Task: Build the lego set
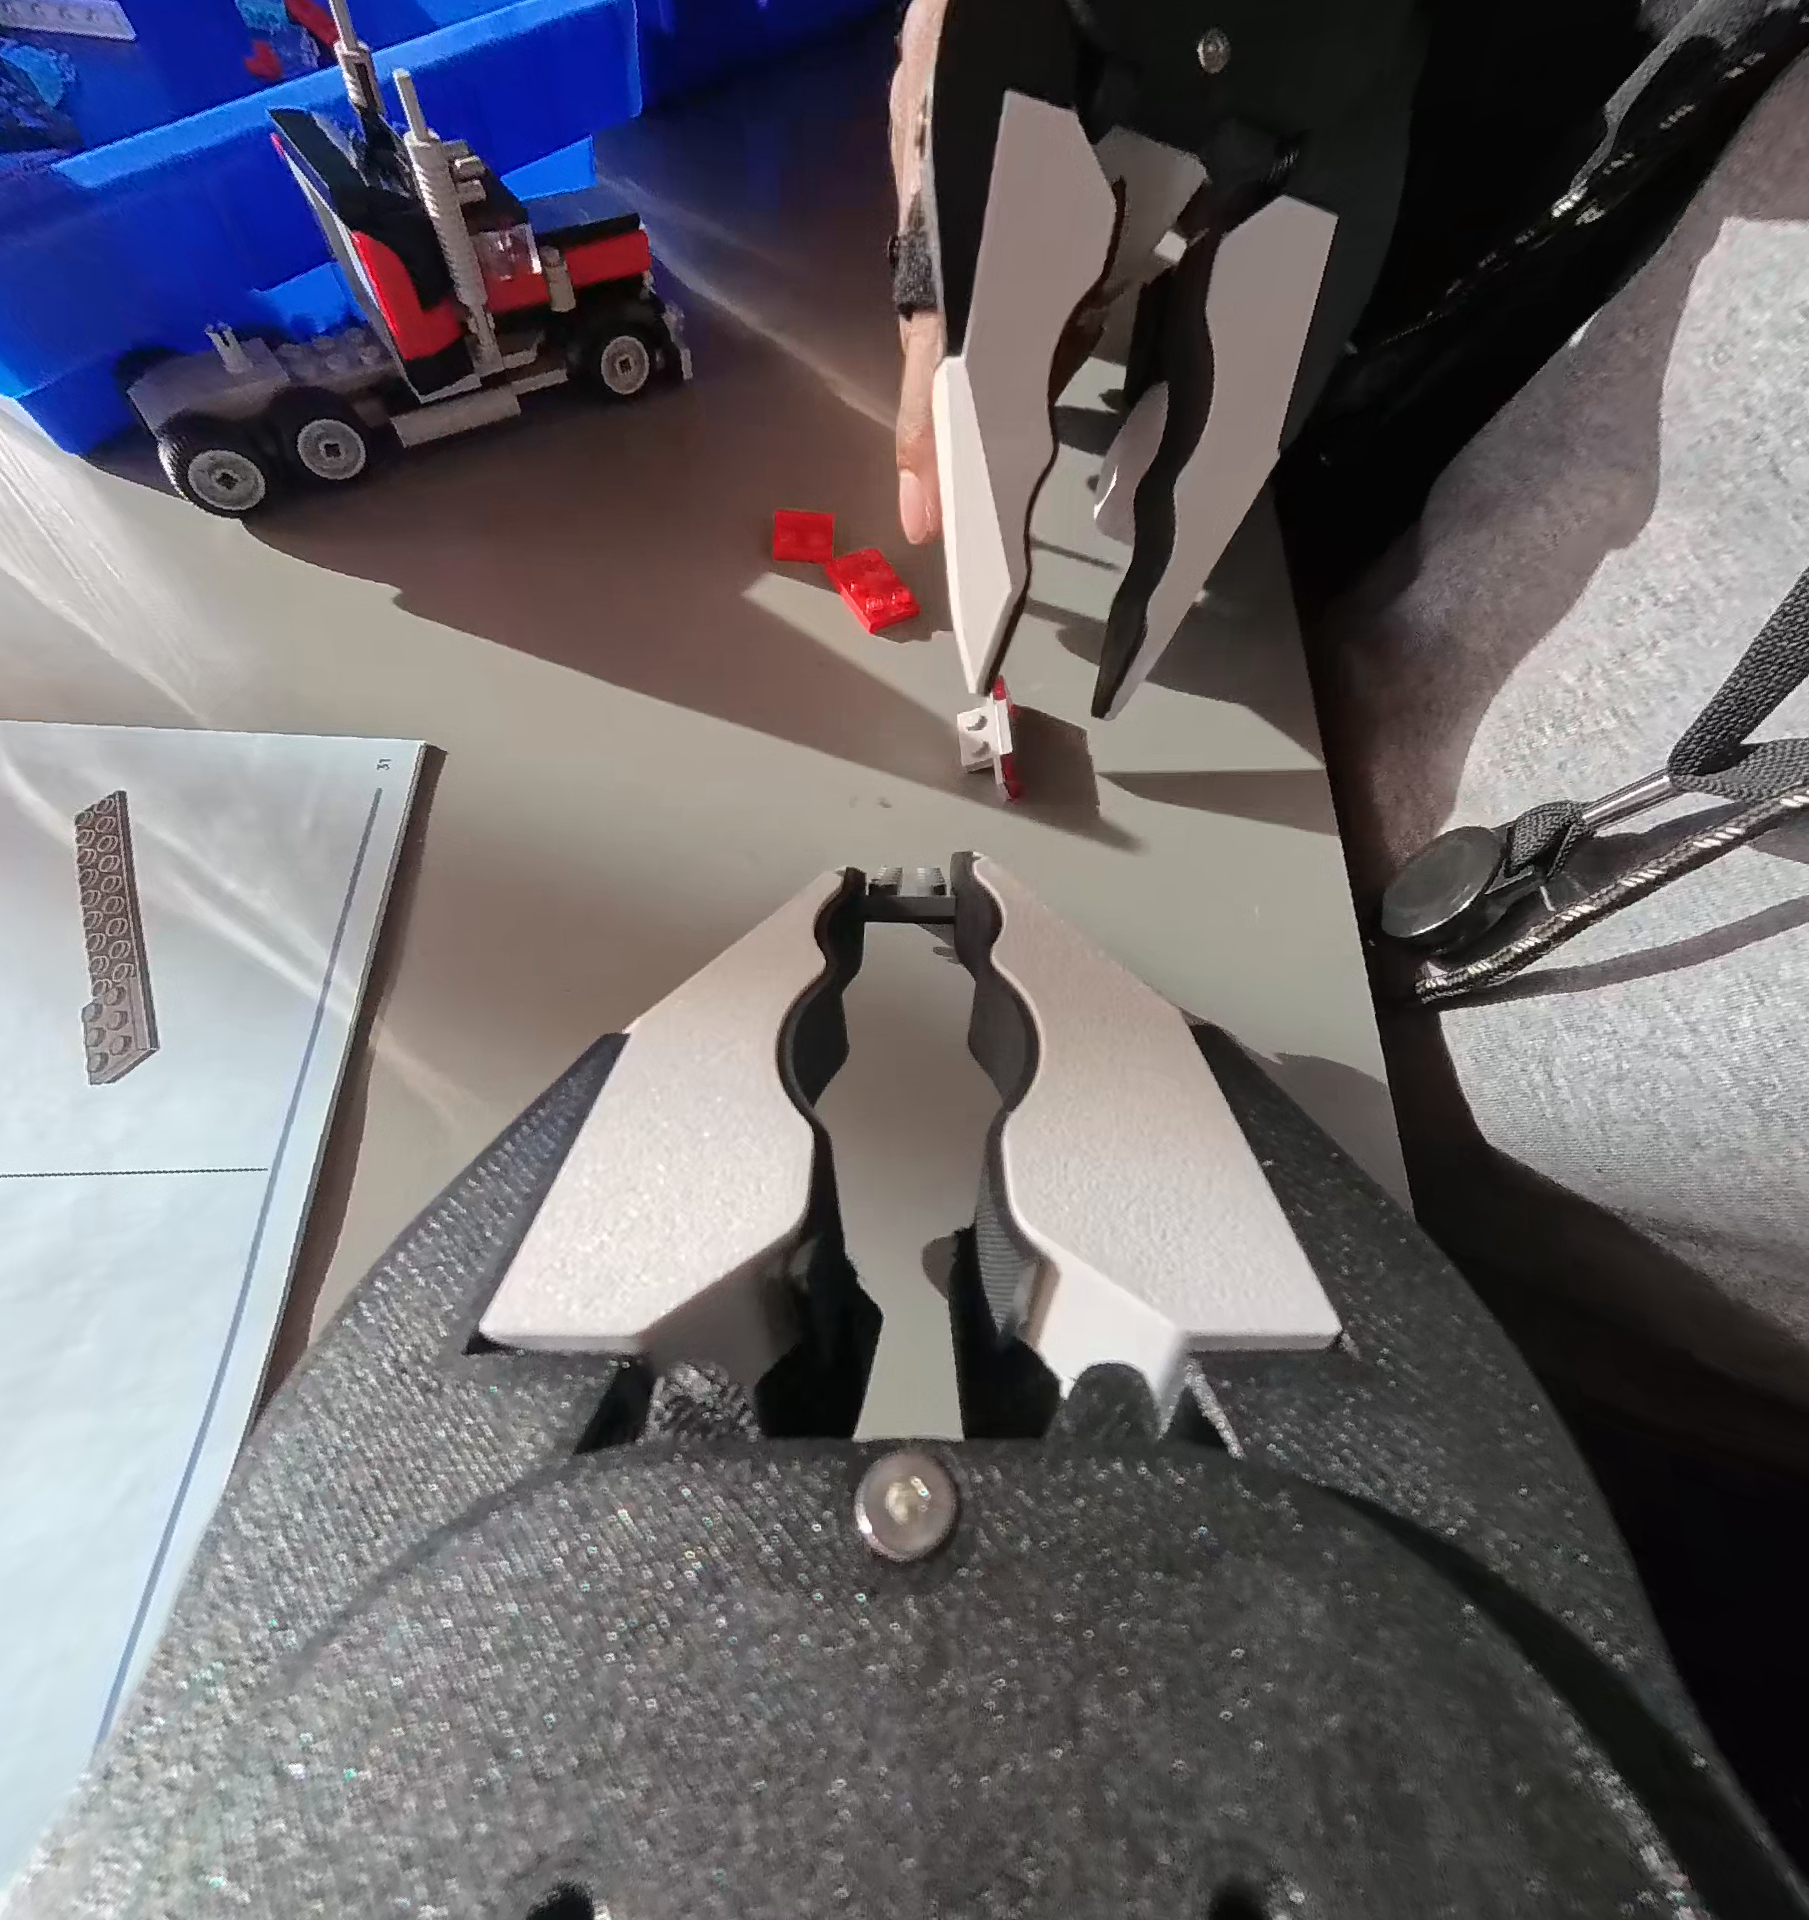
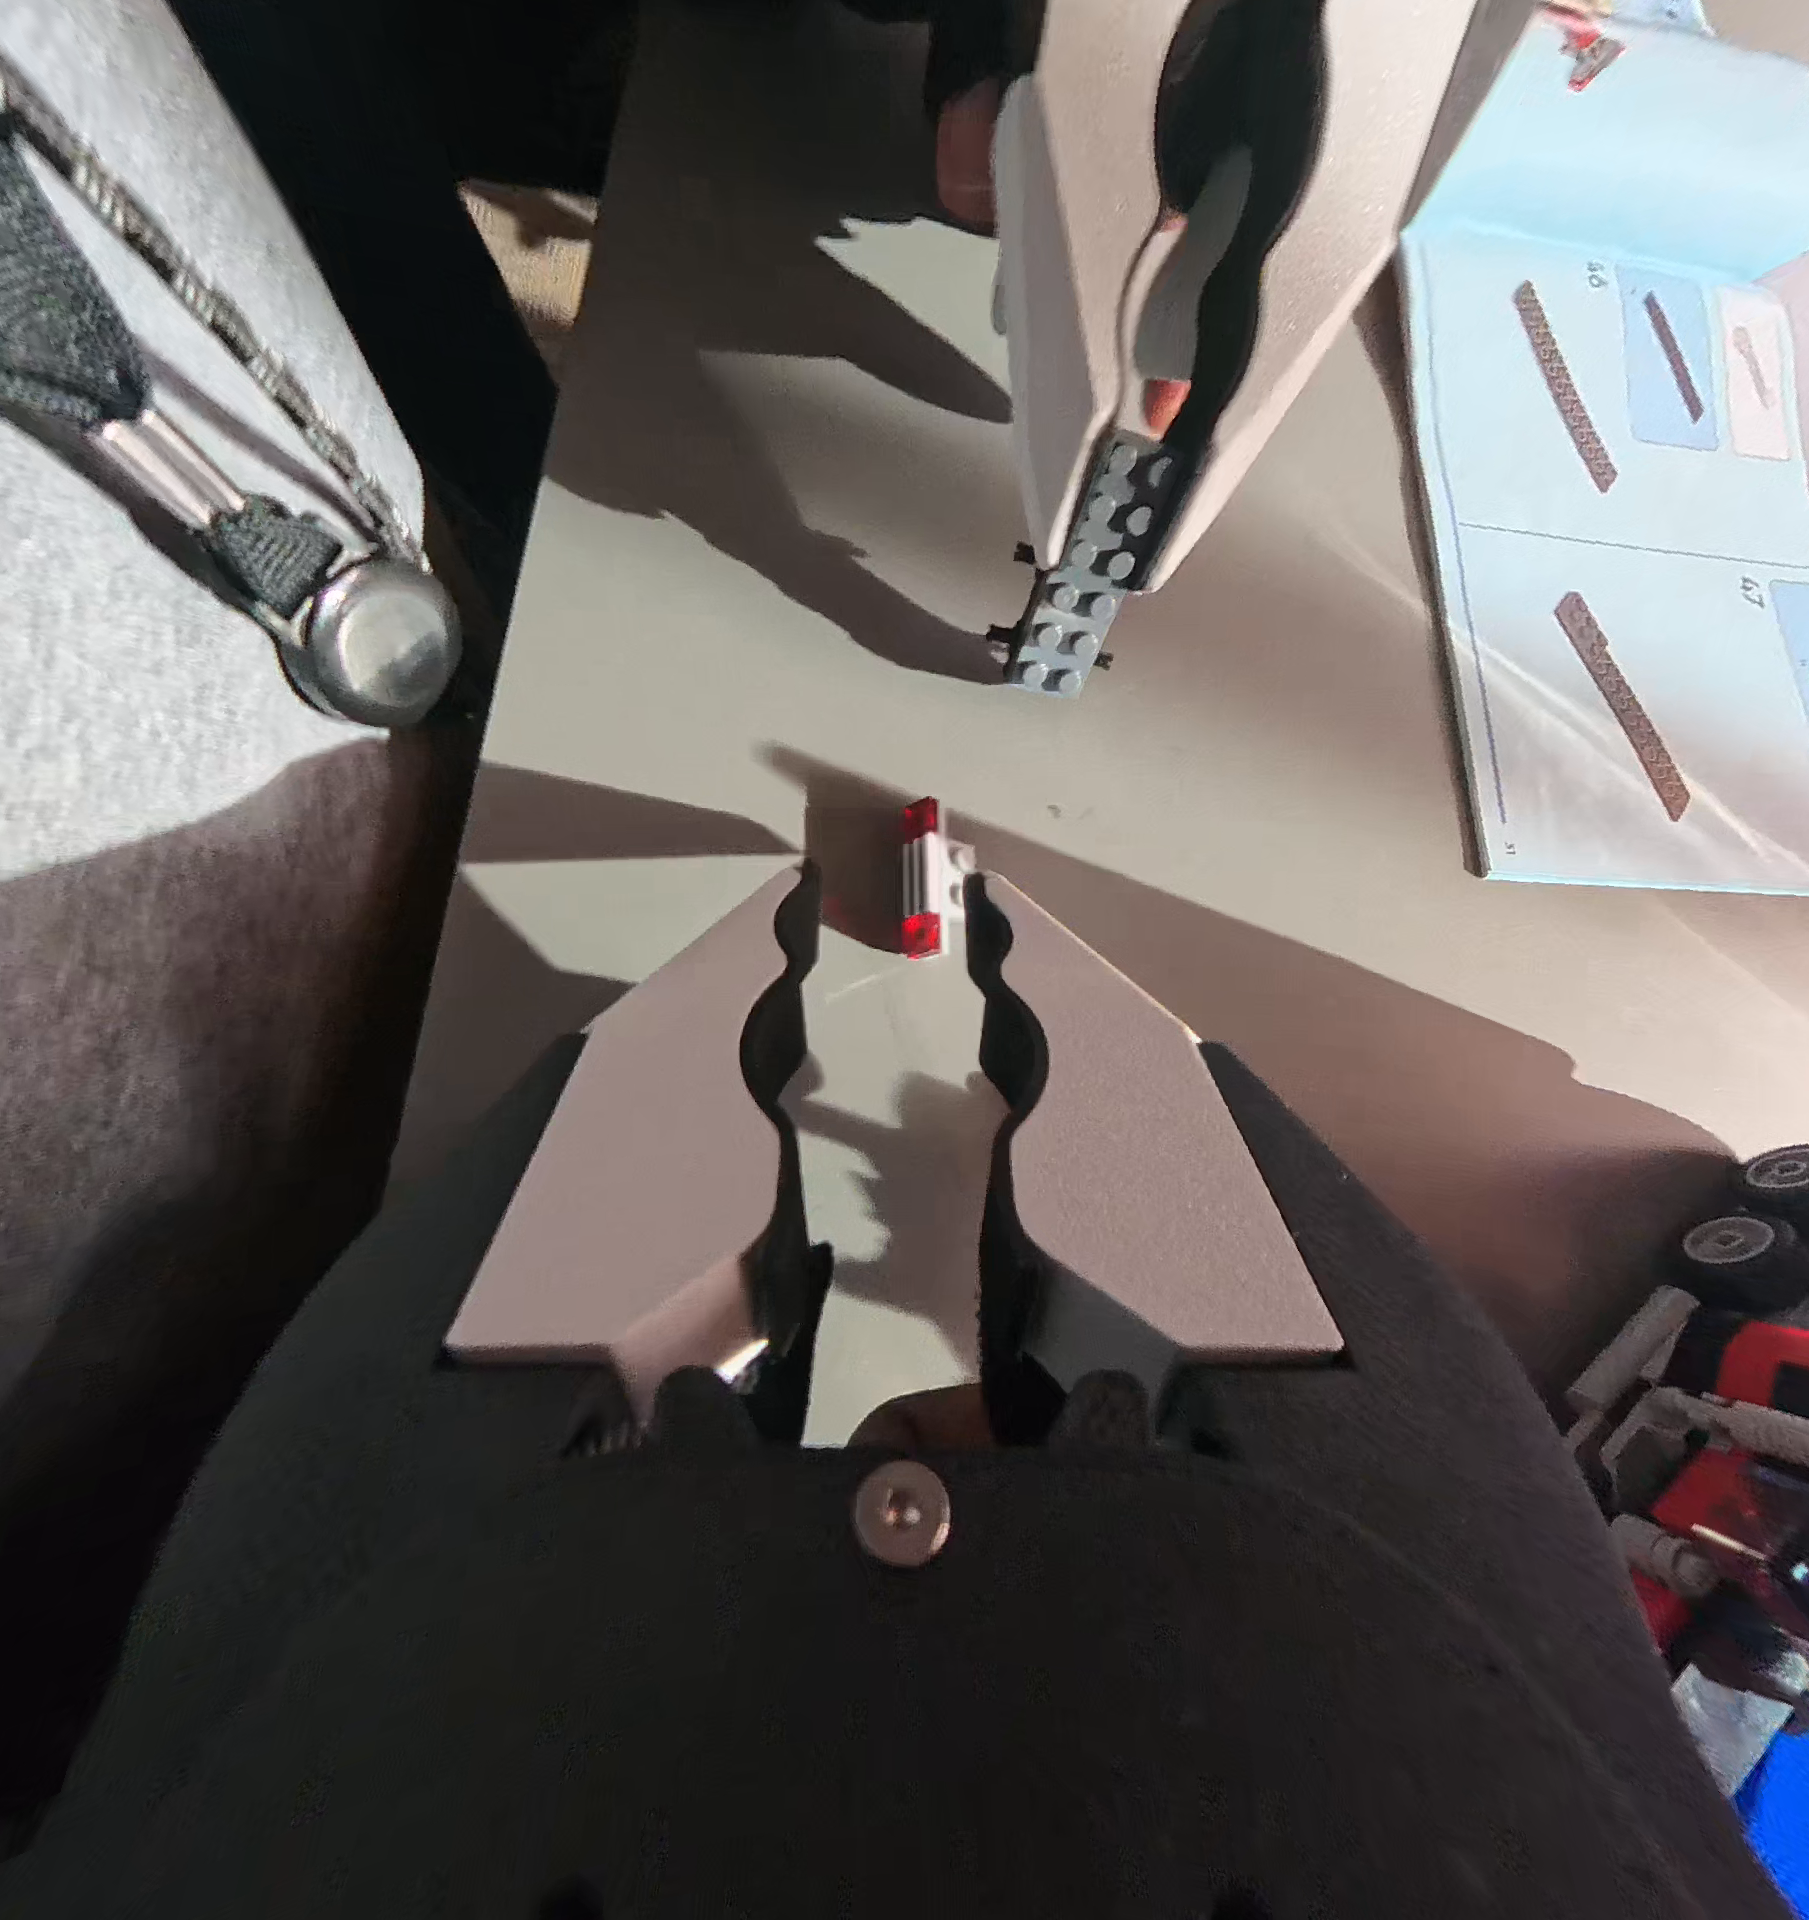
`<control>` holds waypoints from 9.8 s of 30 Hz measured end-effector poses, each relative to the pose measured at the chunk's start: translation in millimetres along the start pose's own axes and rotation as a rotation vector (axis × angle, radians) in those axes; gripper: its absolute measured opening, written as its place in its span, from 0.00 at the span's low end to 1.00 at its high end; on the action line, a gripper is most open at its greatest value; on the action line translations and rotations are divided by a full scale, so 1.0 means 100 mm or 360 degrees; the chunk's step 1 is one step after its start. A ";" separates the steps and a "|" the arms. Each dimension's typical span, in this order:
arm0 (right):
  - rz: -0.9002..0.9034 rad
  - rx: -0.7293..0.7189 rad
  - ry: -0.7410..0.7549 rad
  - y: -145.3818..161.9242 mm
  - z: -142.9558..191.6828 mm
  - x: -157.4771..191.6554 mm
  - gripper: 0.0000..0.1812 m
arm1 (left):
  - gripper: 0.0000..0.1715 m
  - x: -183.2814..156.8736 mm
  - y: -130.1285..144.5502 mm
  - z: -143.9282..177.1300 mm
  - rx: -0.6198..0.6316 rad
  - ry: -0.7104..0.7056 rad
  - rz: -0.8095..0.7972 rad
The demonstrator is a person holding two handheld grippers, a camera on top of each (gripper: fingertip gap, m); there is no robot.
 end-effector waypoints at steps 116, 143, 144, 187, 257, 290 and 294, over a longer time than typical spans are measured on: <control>-0.0618 -0.0492 0.0615 -0.44 -0.06 -0.93 0.09 | 0.12 0.27 -0.66 0.29 -0.0735 -0.0029 0.0641; -0.0974 -0.1106 0.0232 -0.73 0.22 -0.90 0.08 | 0.17 0.08 -0.64 0.37 -0.0818 0.0263 0.0487; -0.0979 -0.1124 0.0220 -0.75 0.23 -0.89 0.08 | 0.15 0.06 -0.65 0.36 -0.0813 0.0276 0.0462; -0.1665 -0.1434 -0.0185 -0.64 0.22 -1.01 0.08 | 0.08 0.18 -0.75 0.35 -0.0970 0.0533 0.1015; -0.0641 -0.1723 0.0196 -1.07 0.69 -0.73 0.08 | 0.09 -0.42 -1.08 0.52 -0.1192 0.0281 0.0136; -0.0566 -0.1614 0.0248 -1.03 0.63 -0.73 0.08 | 0.06 -0.40 -1.04 0.51 -0.1220 0.0311 0.0121; -0.0529 -0.1586 0.0279 -1.03 0.62 -0.72 0.08 | 0.12 -0.42 -1.03 0.50 -0.1203 0.0285 0.0080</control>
Point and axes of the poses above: each gripper's, where its closed fingertips meet, z back along the fingers, y out of its underside, x = y × z across the jaws, the point moved 1 cm from there along z, back along the fingers, and after that the axes turned 10 degrees about z, right-handed, at the moved point
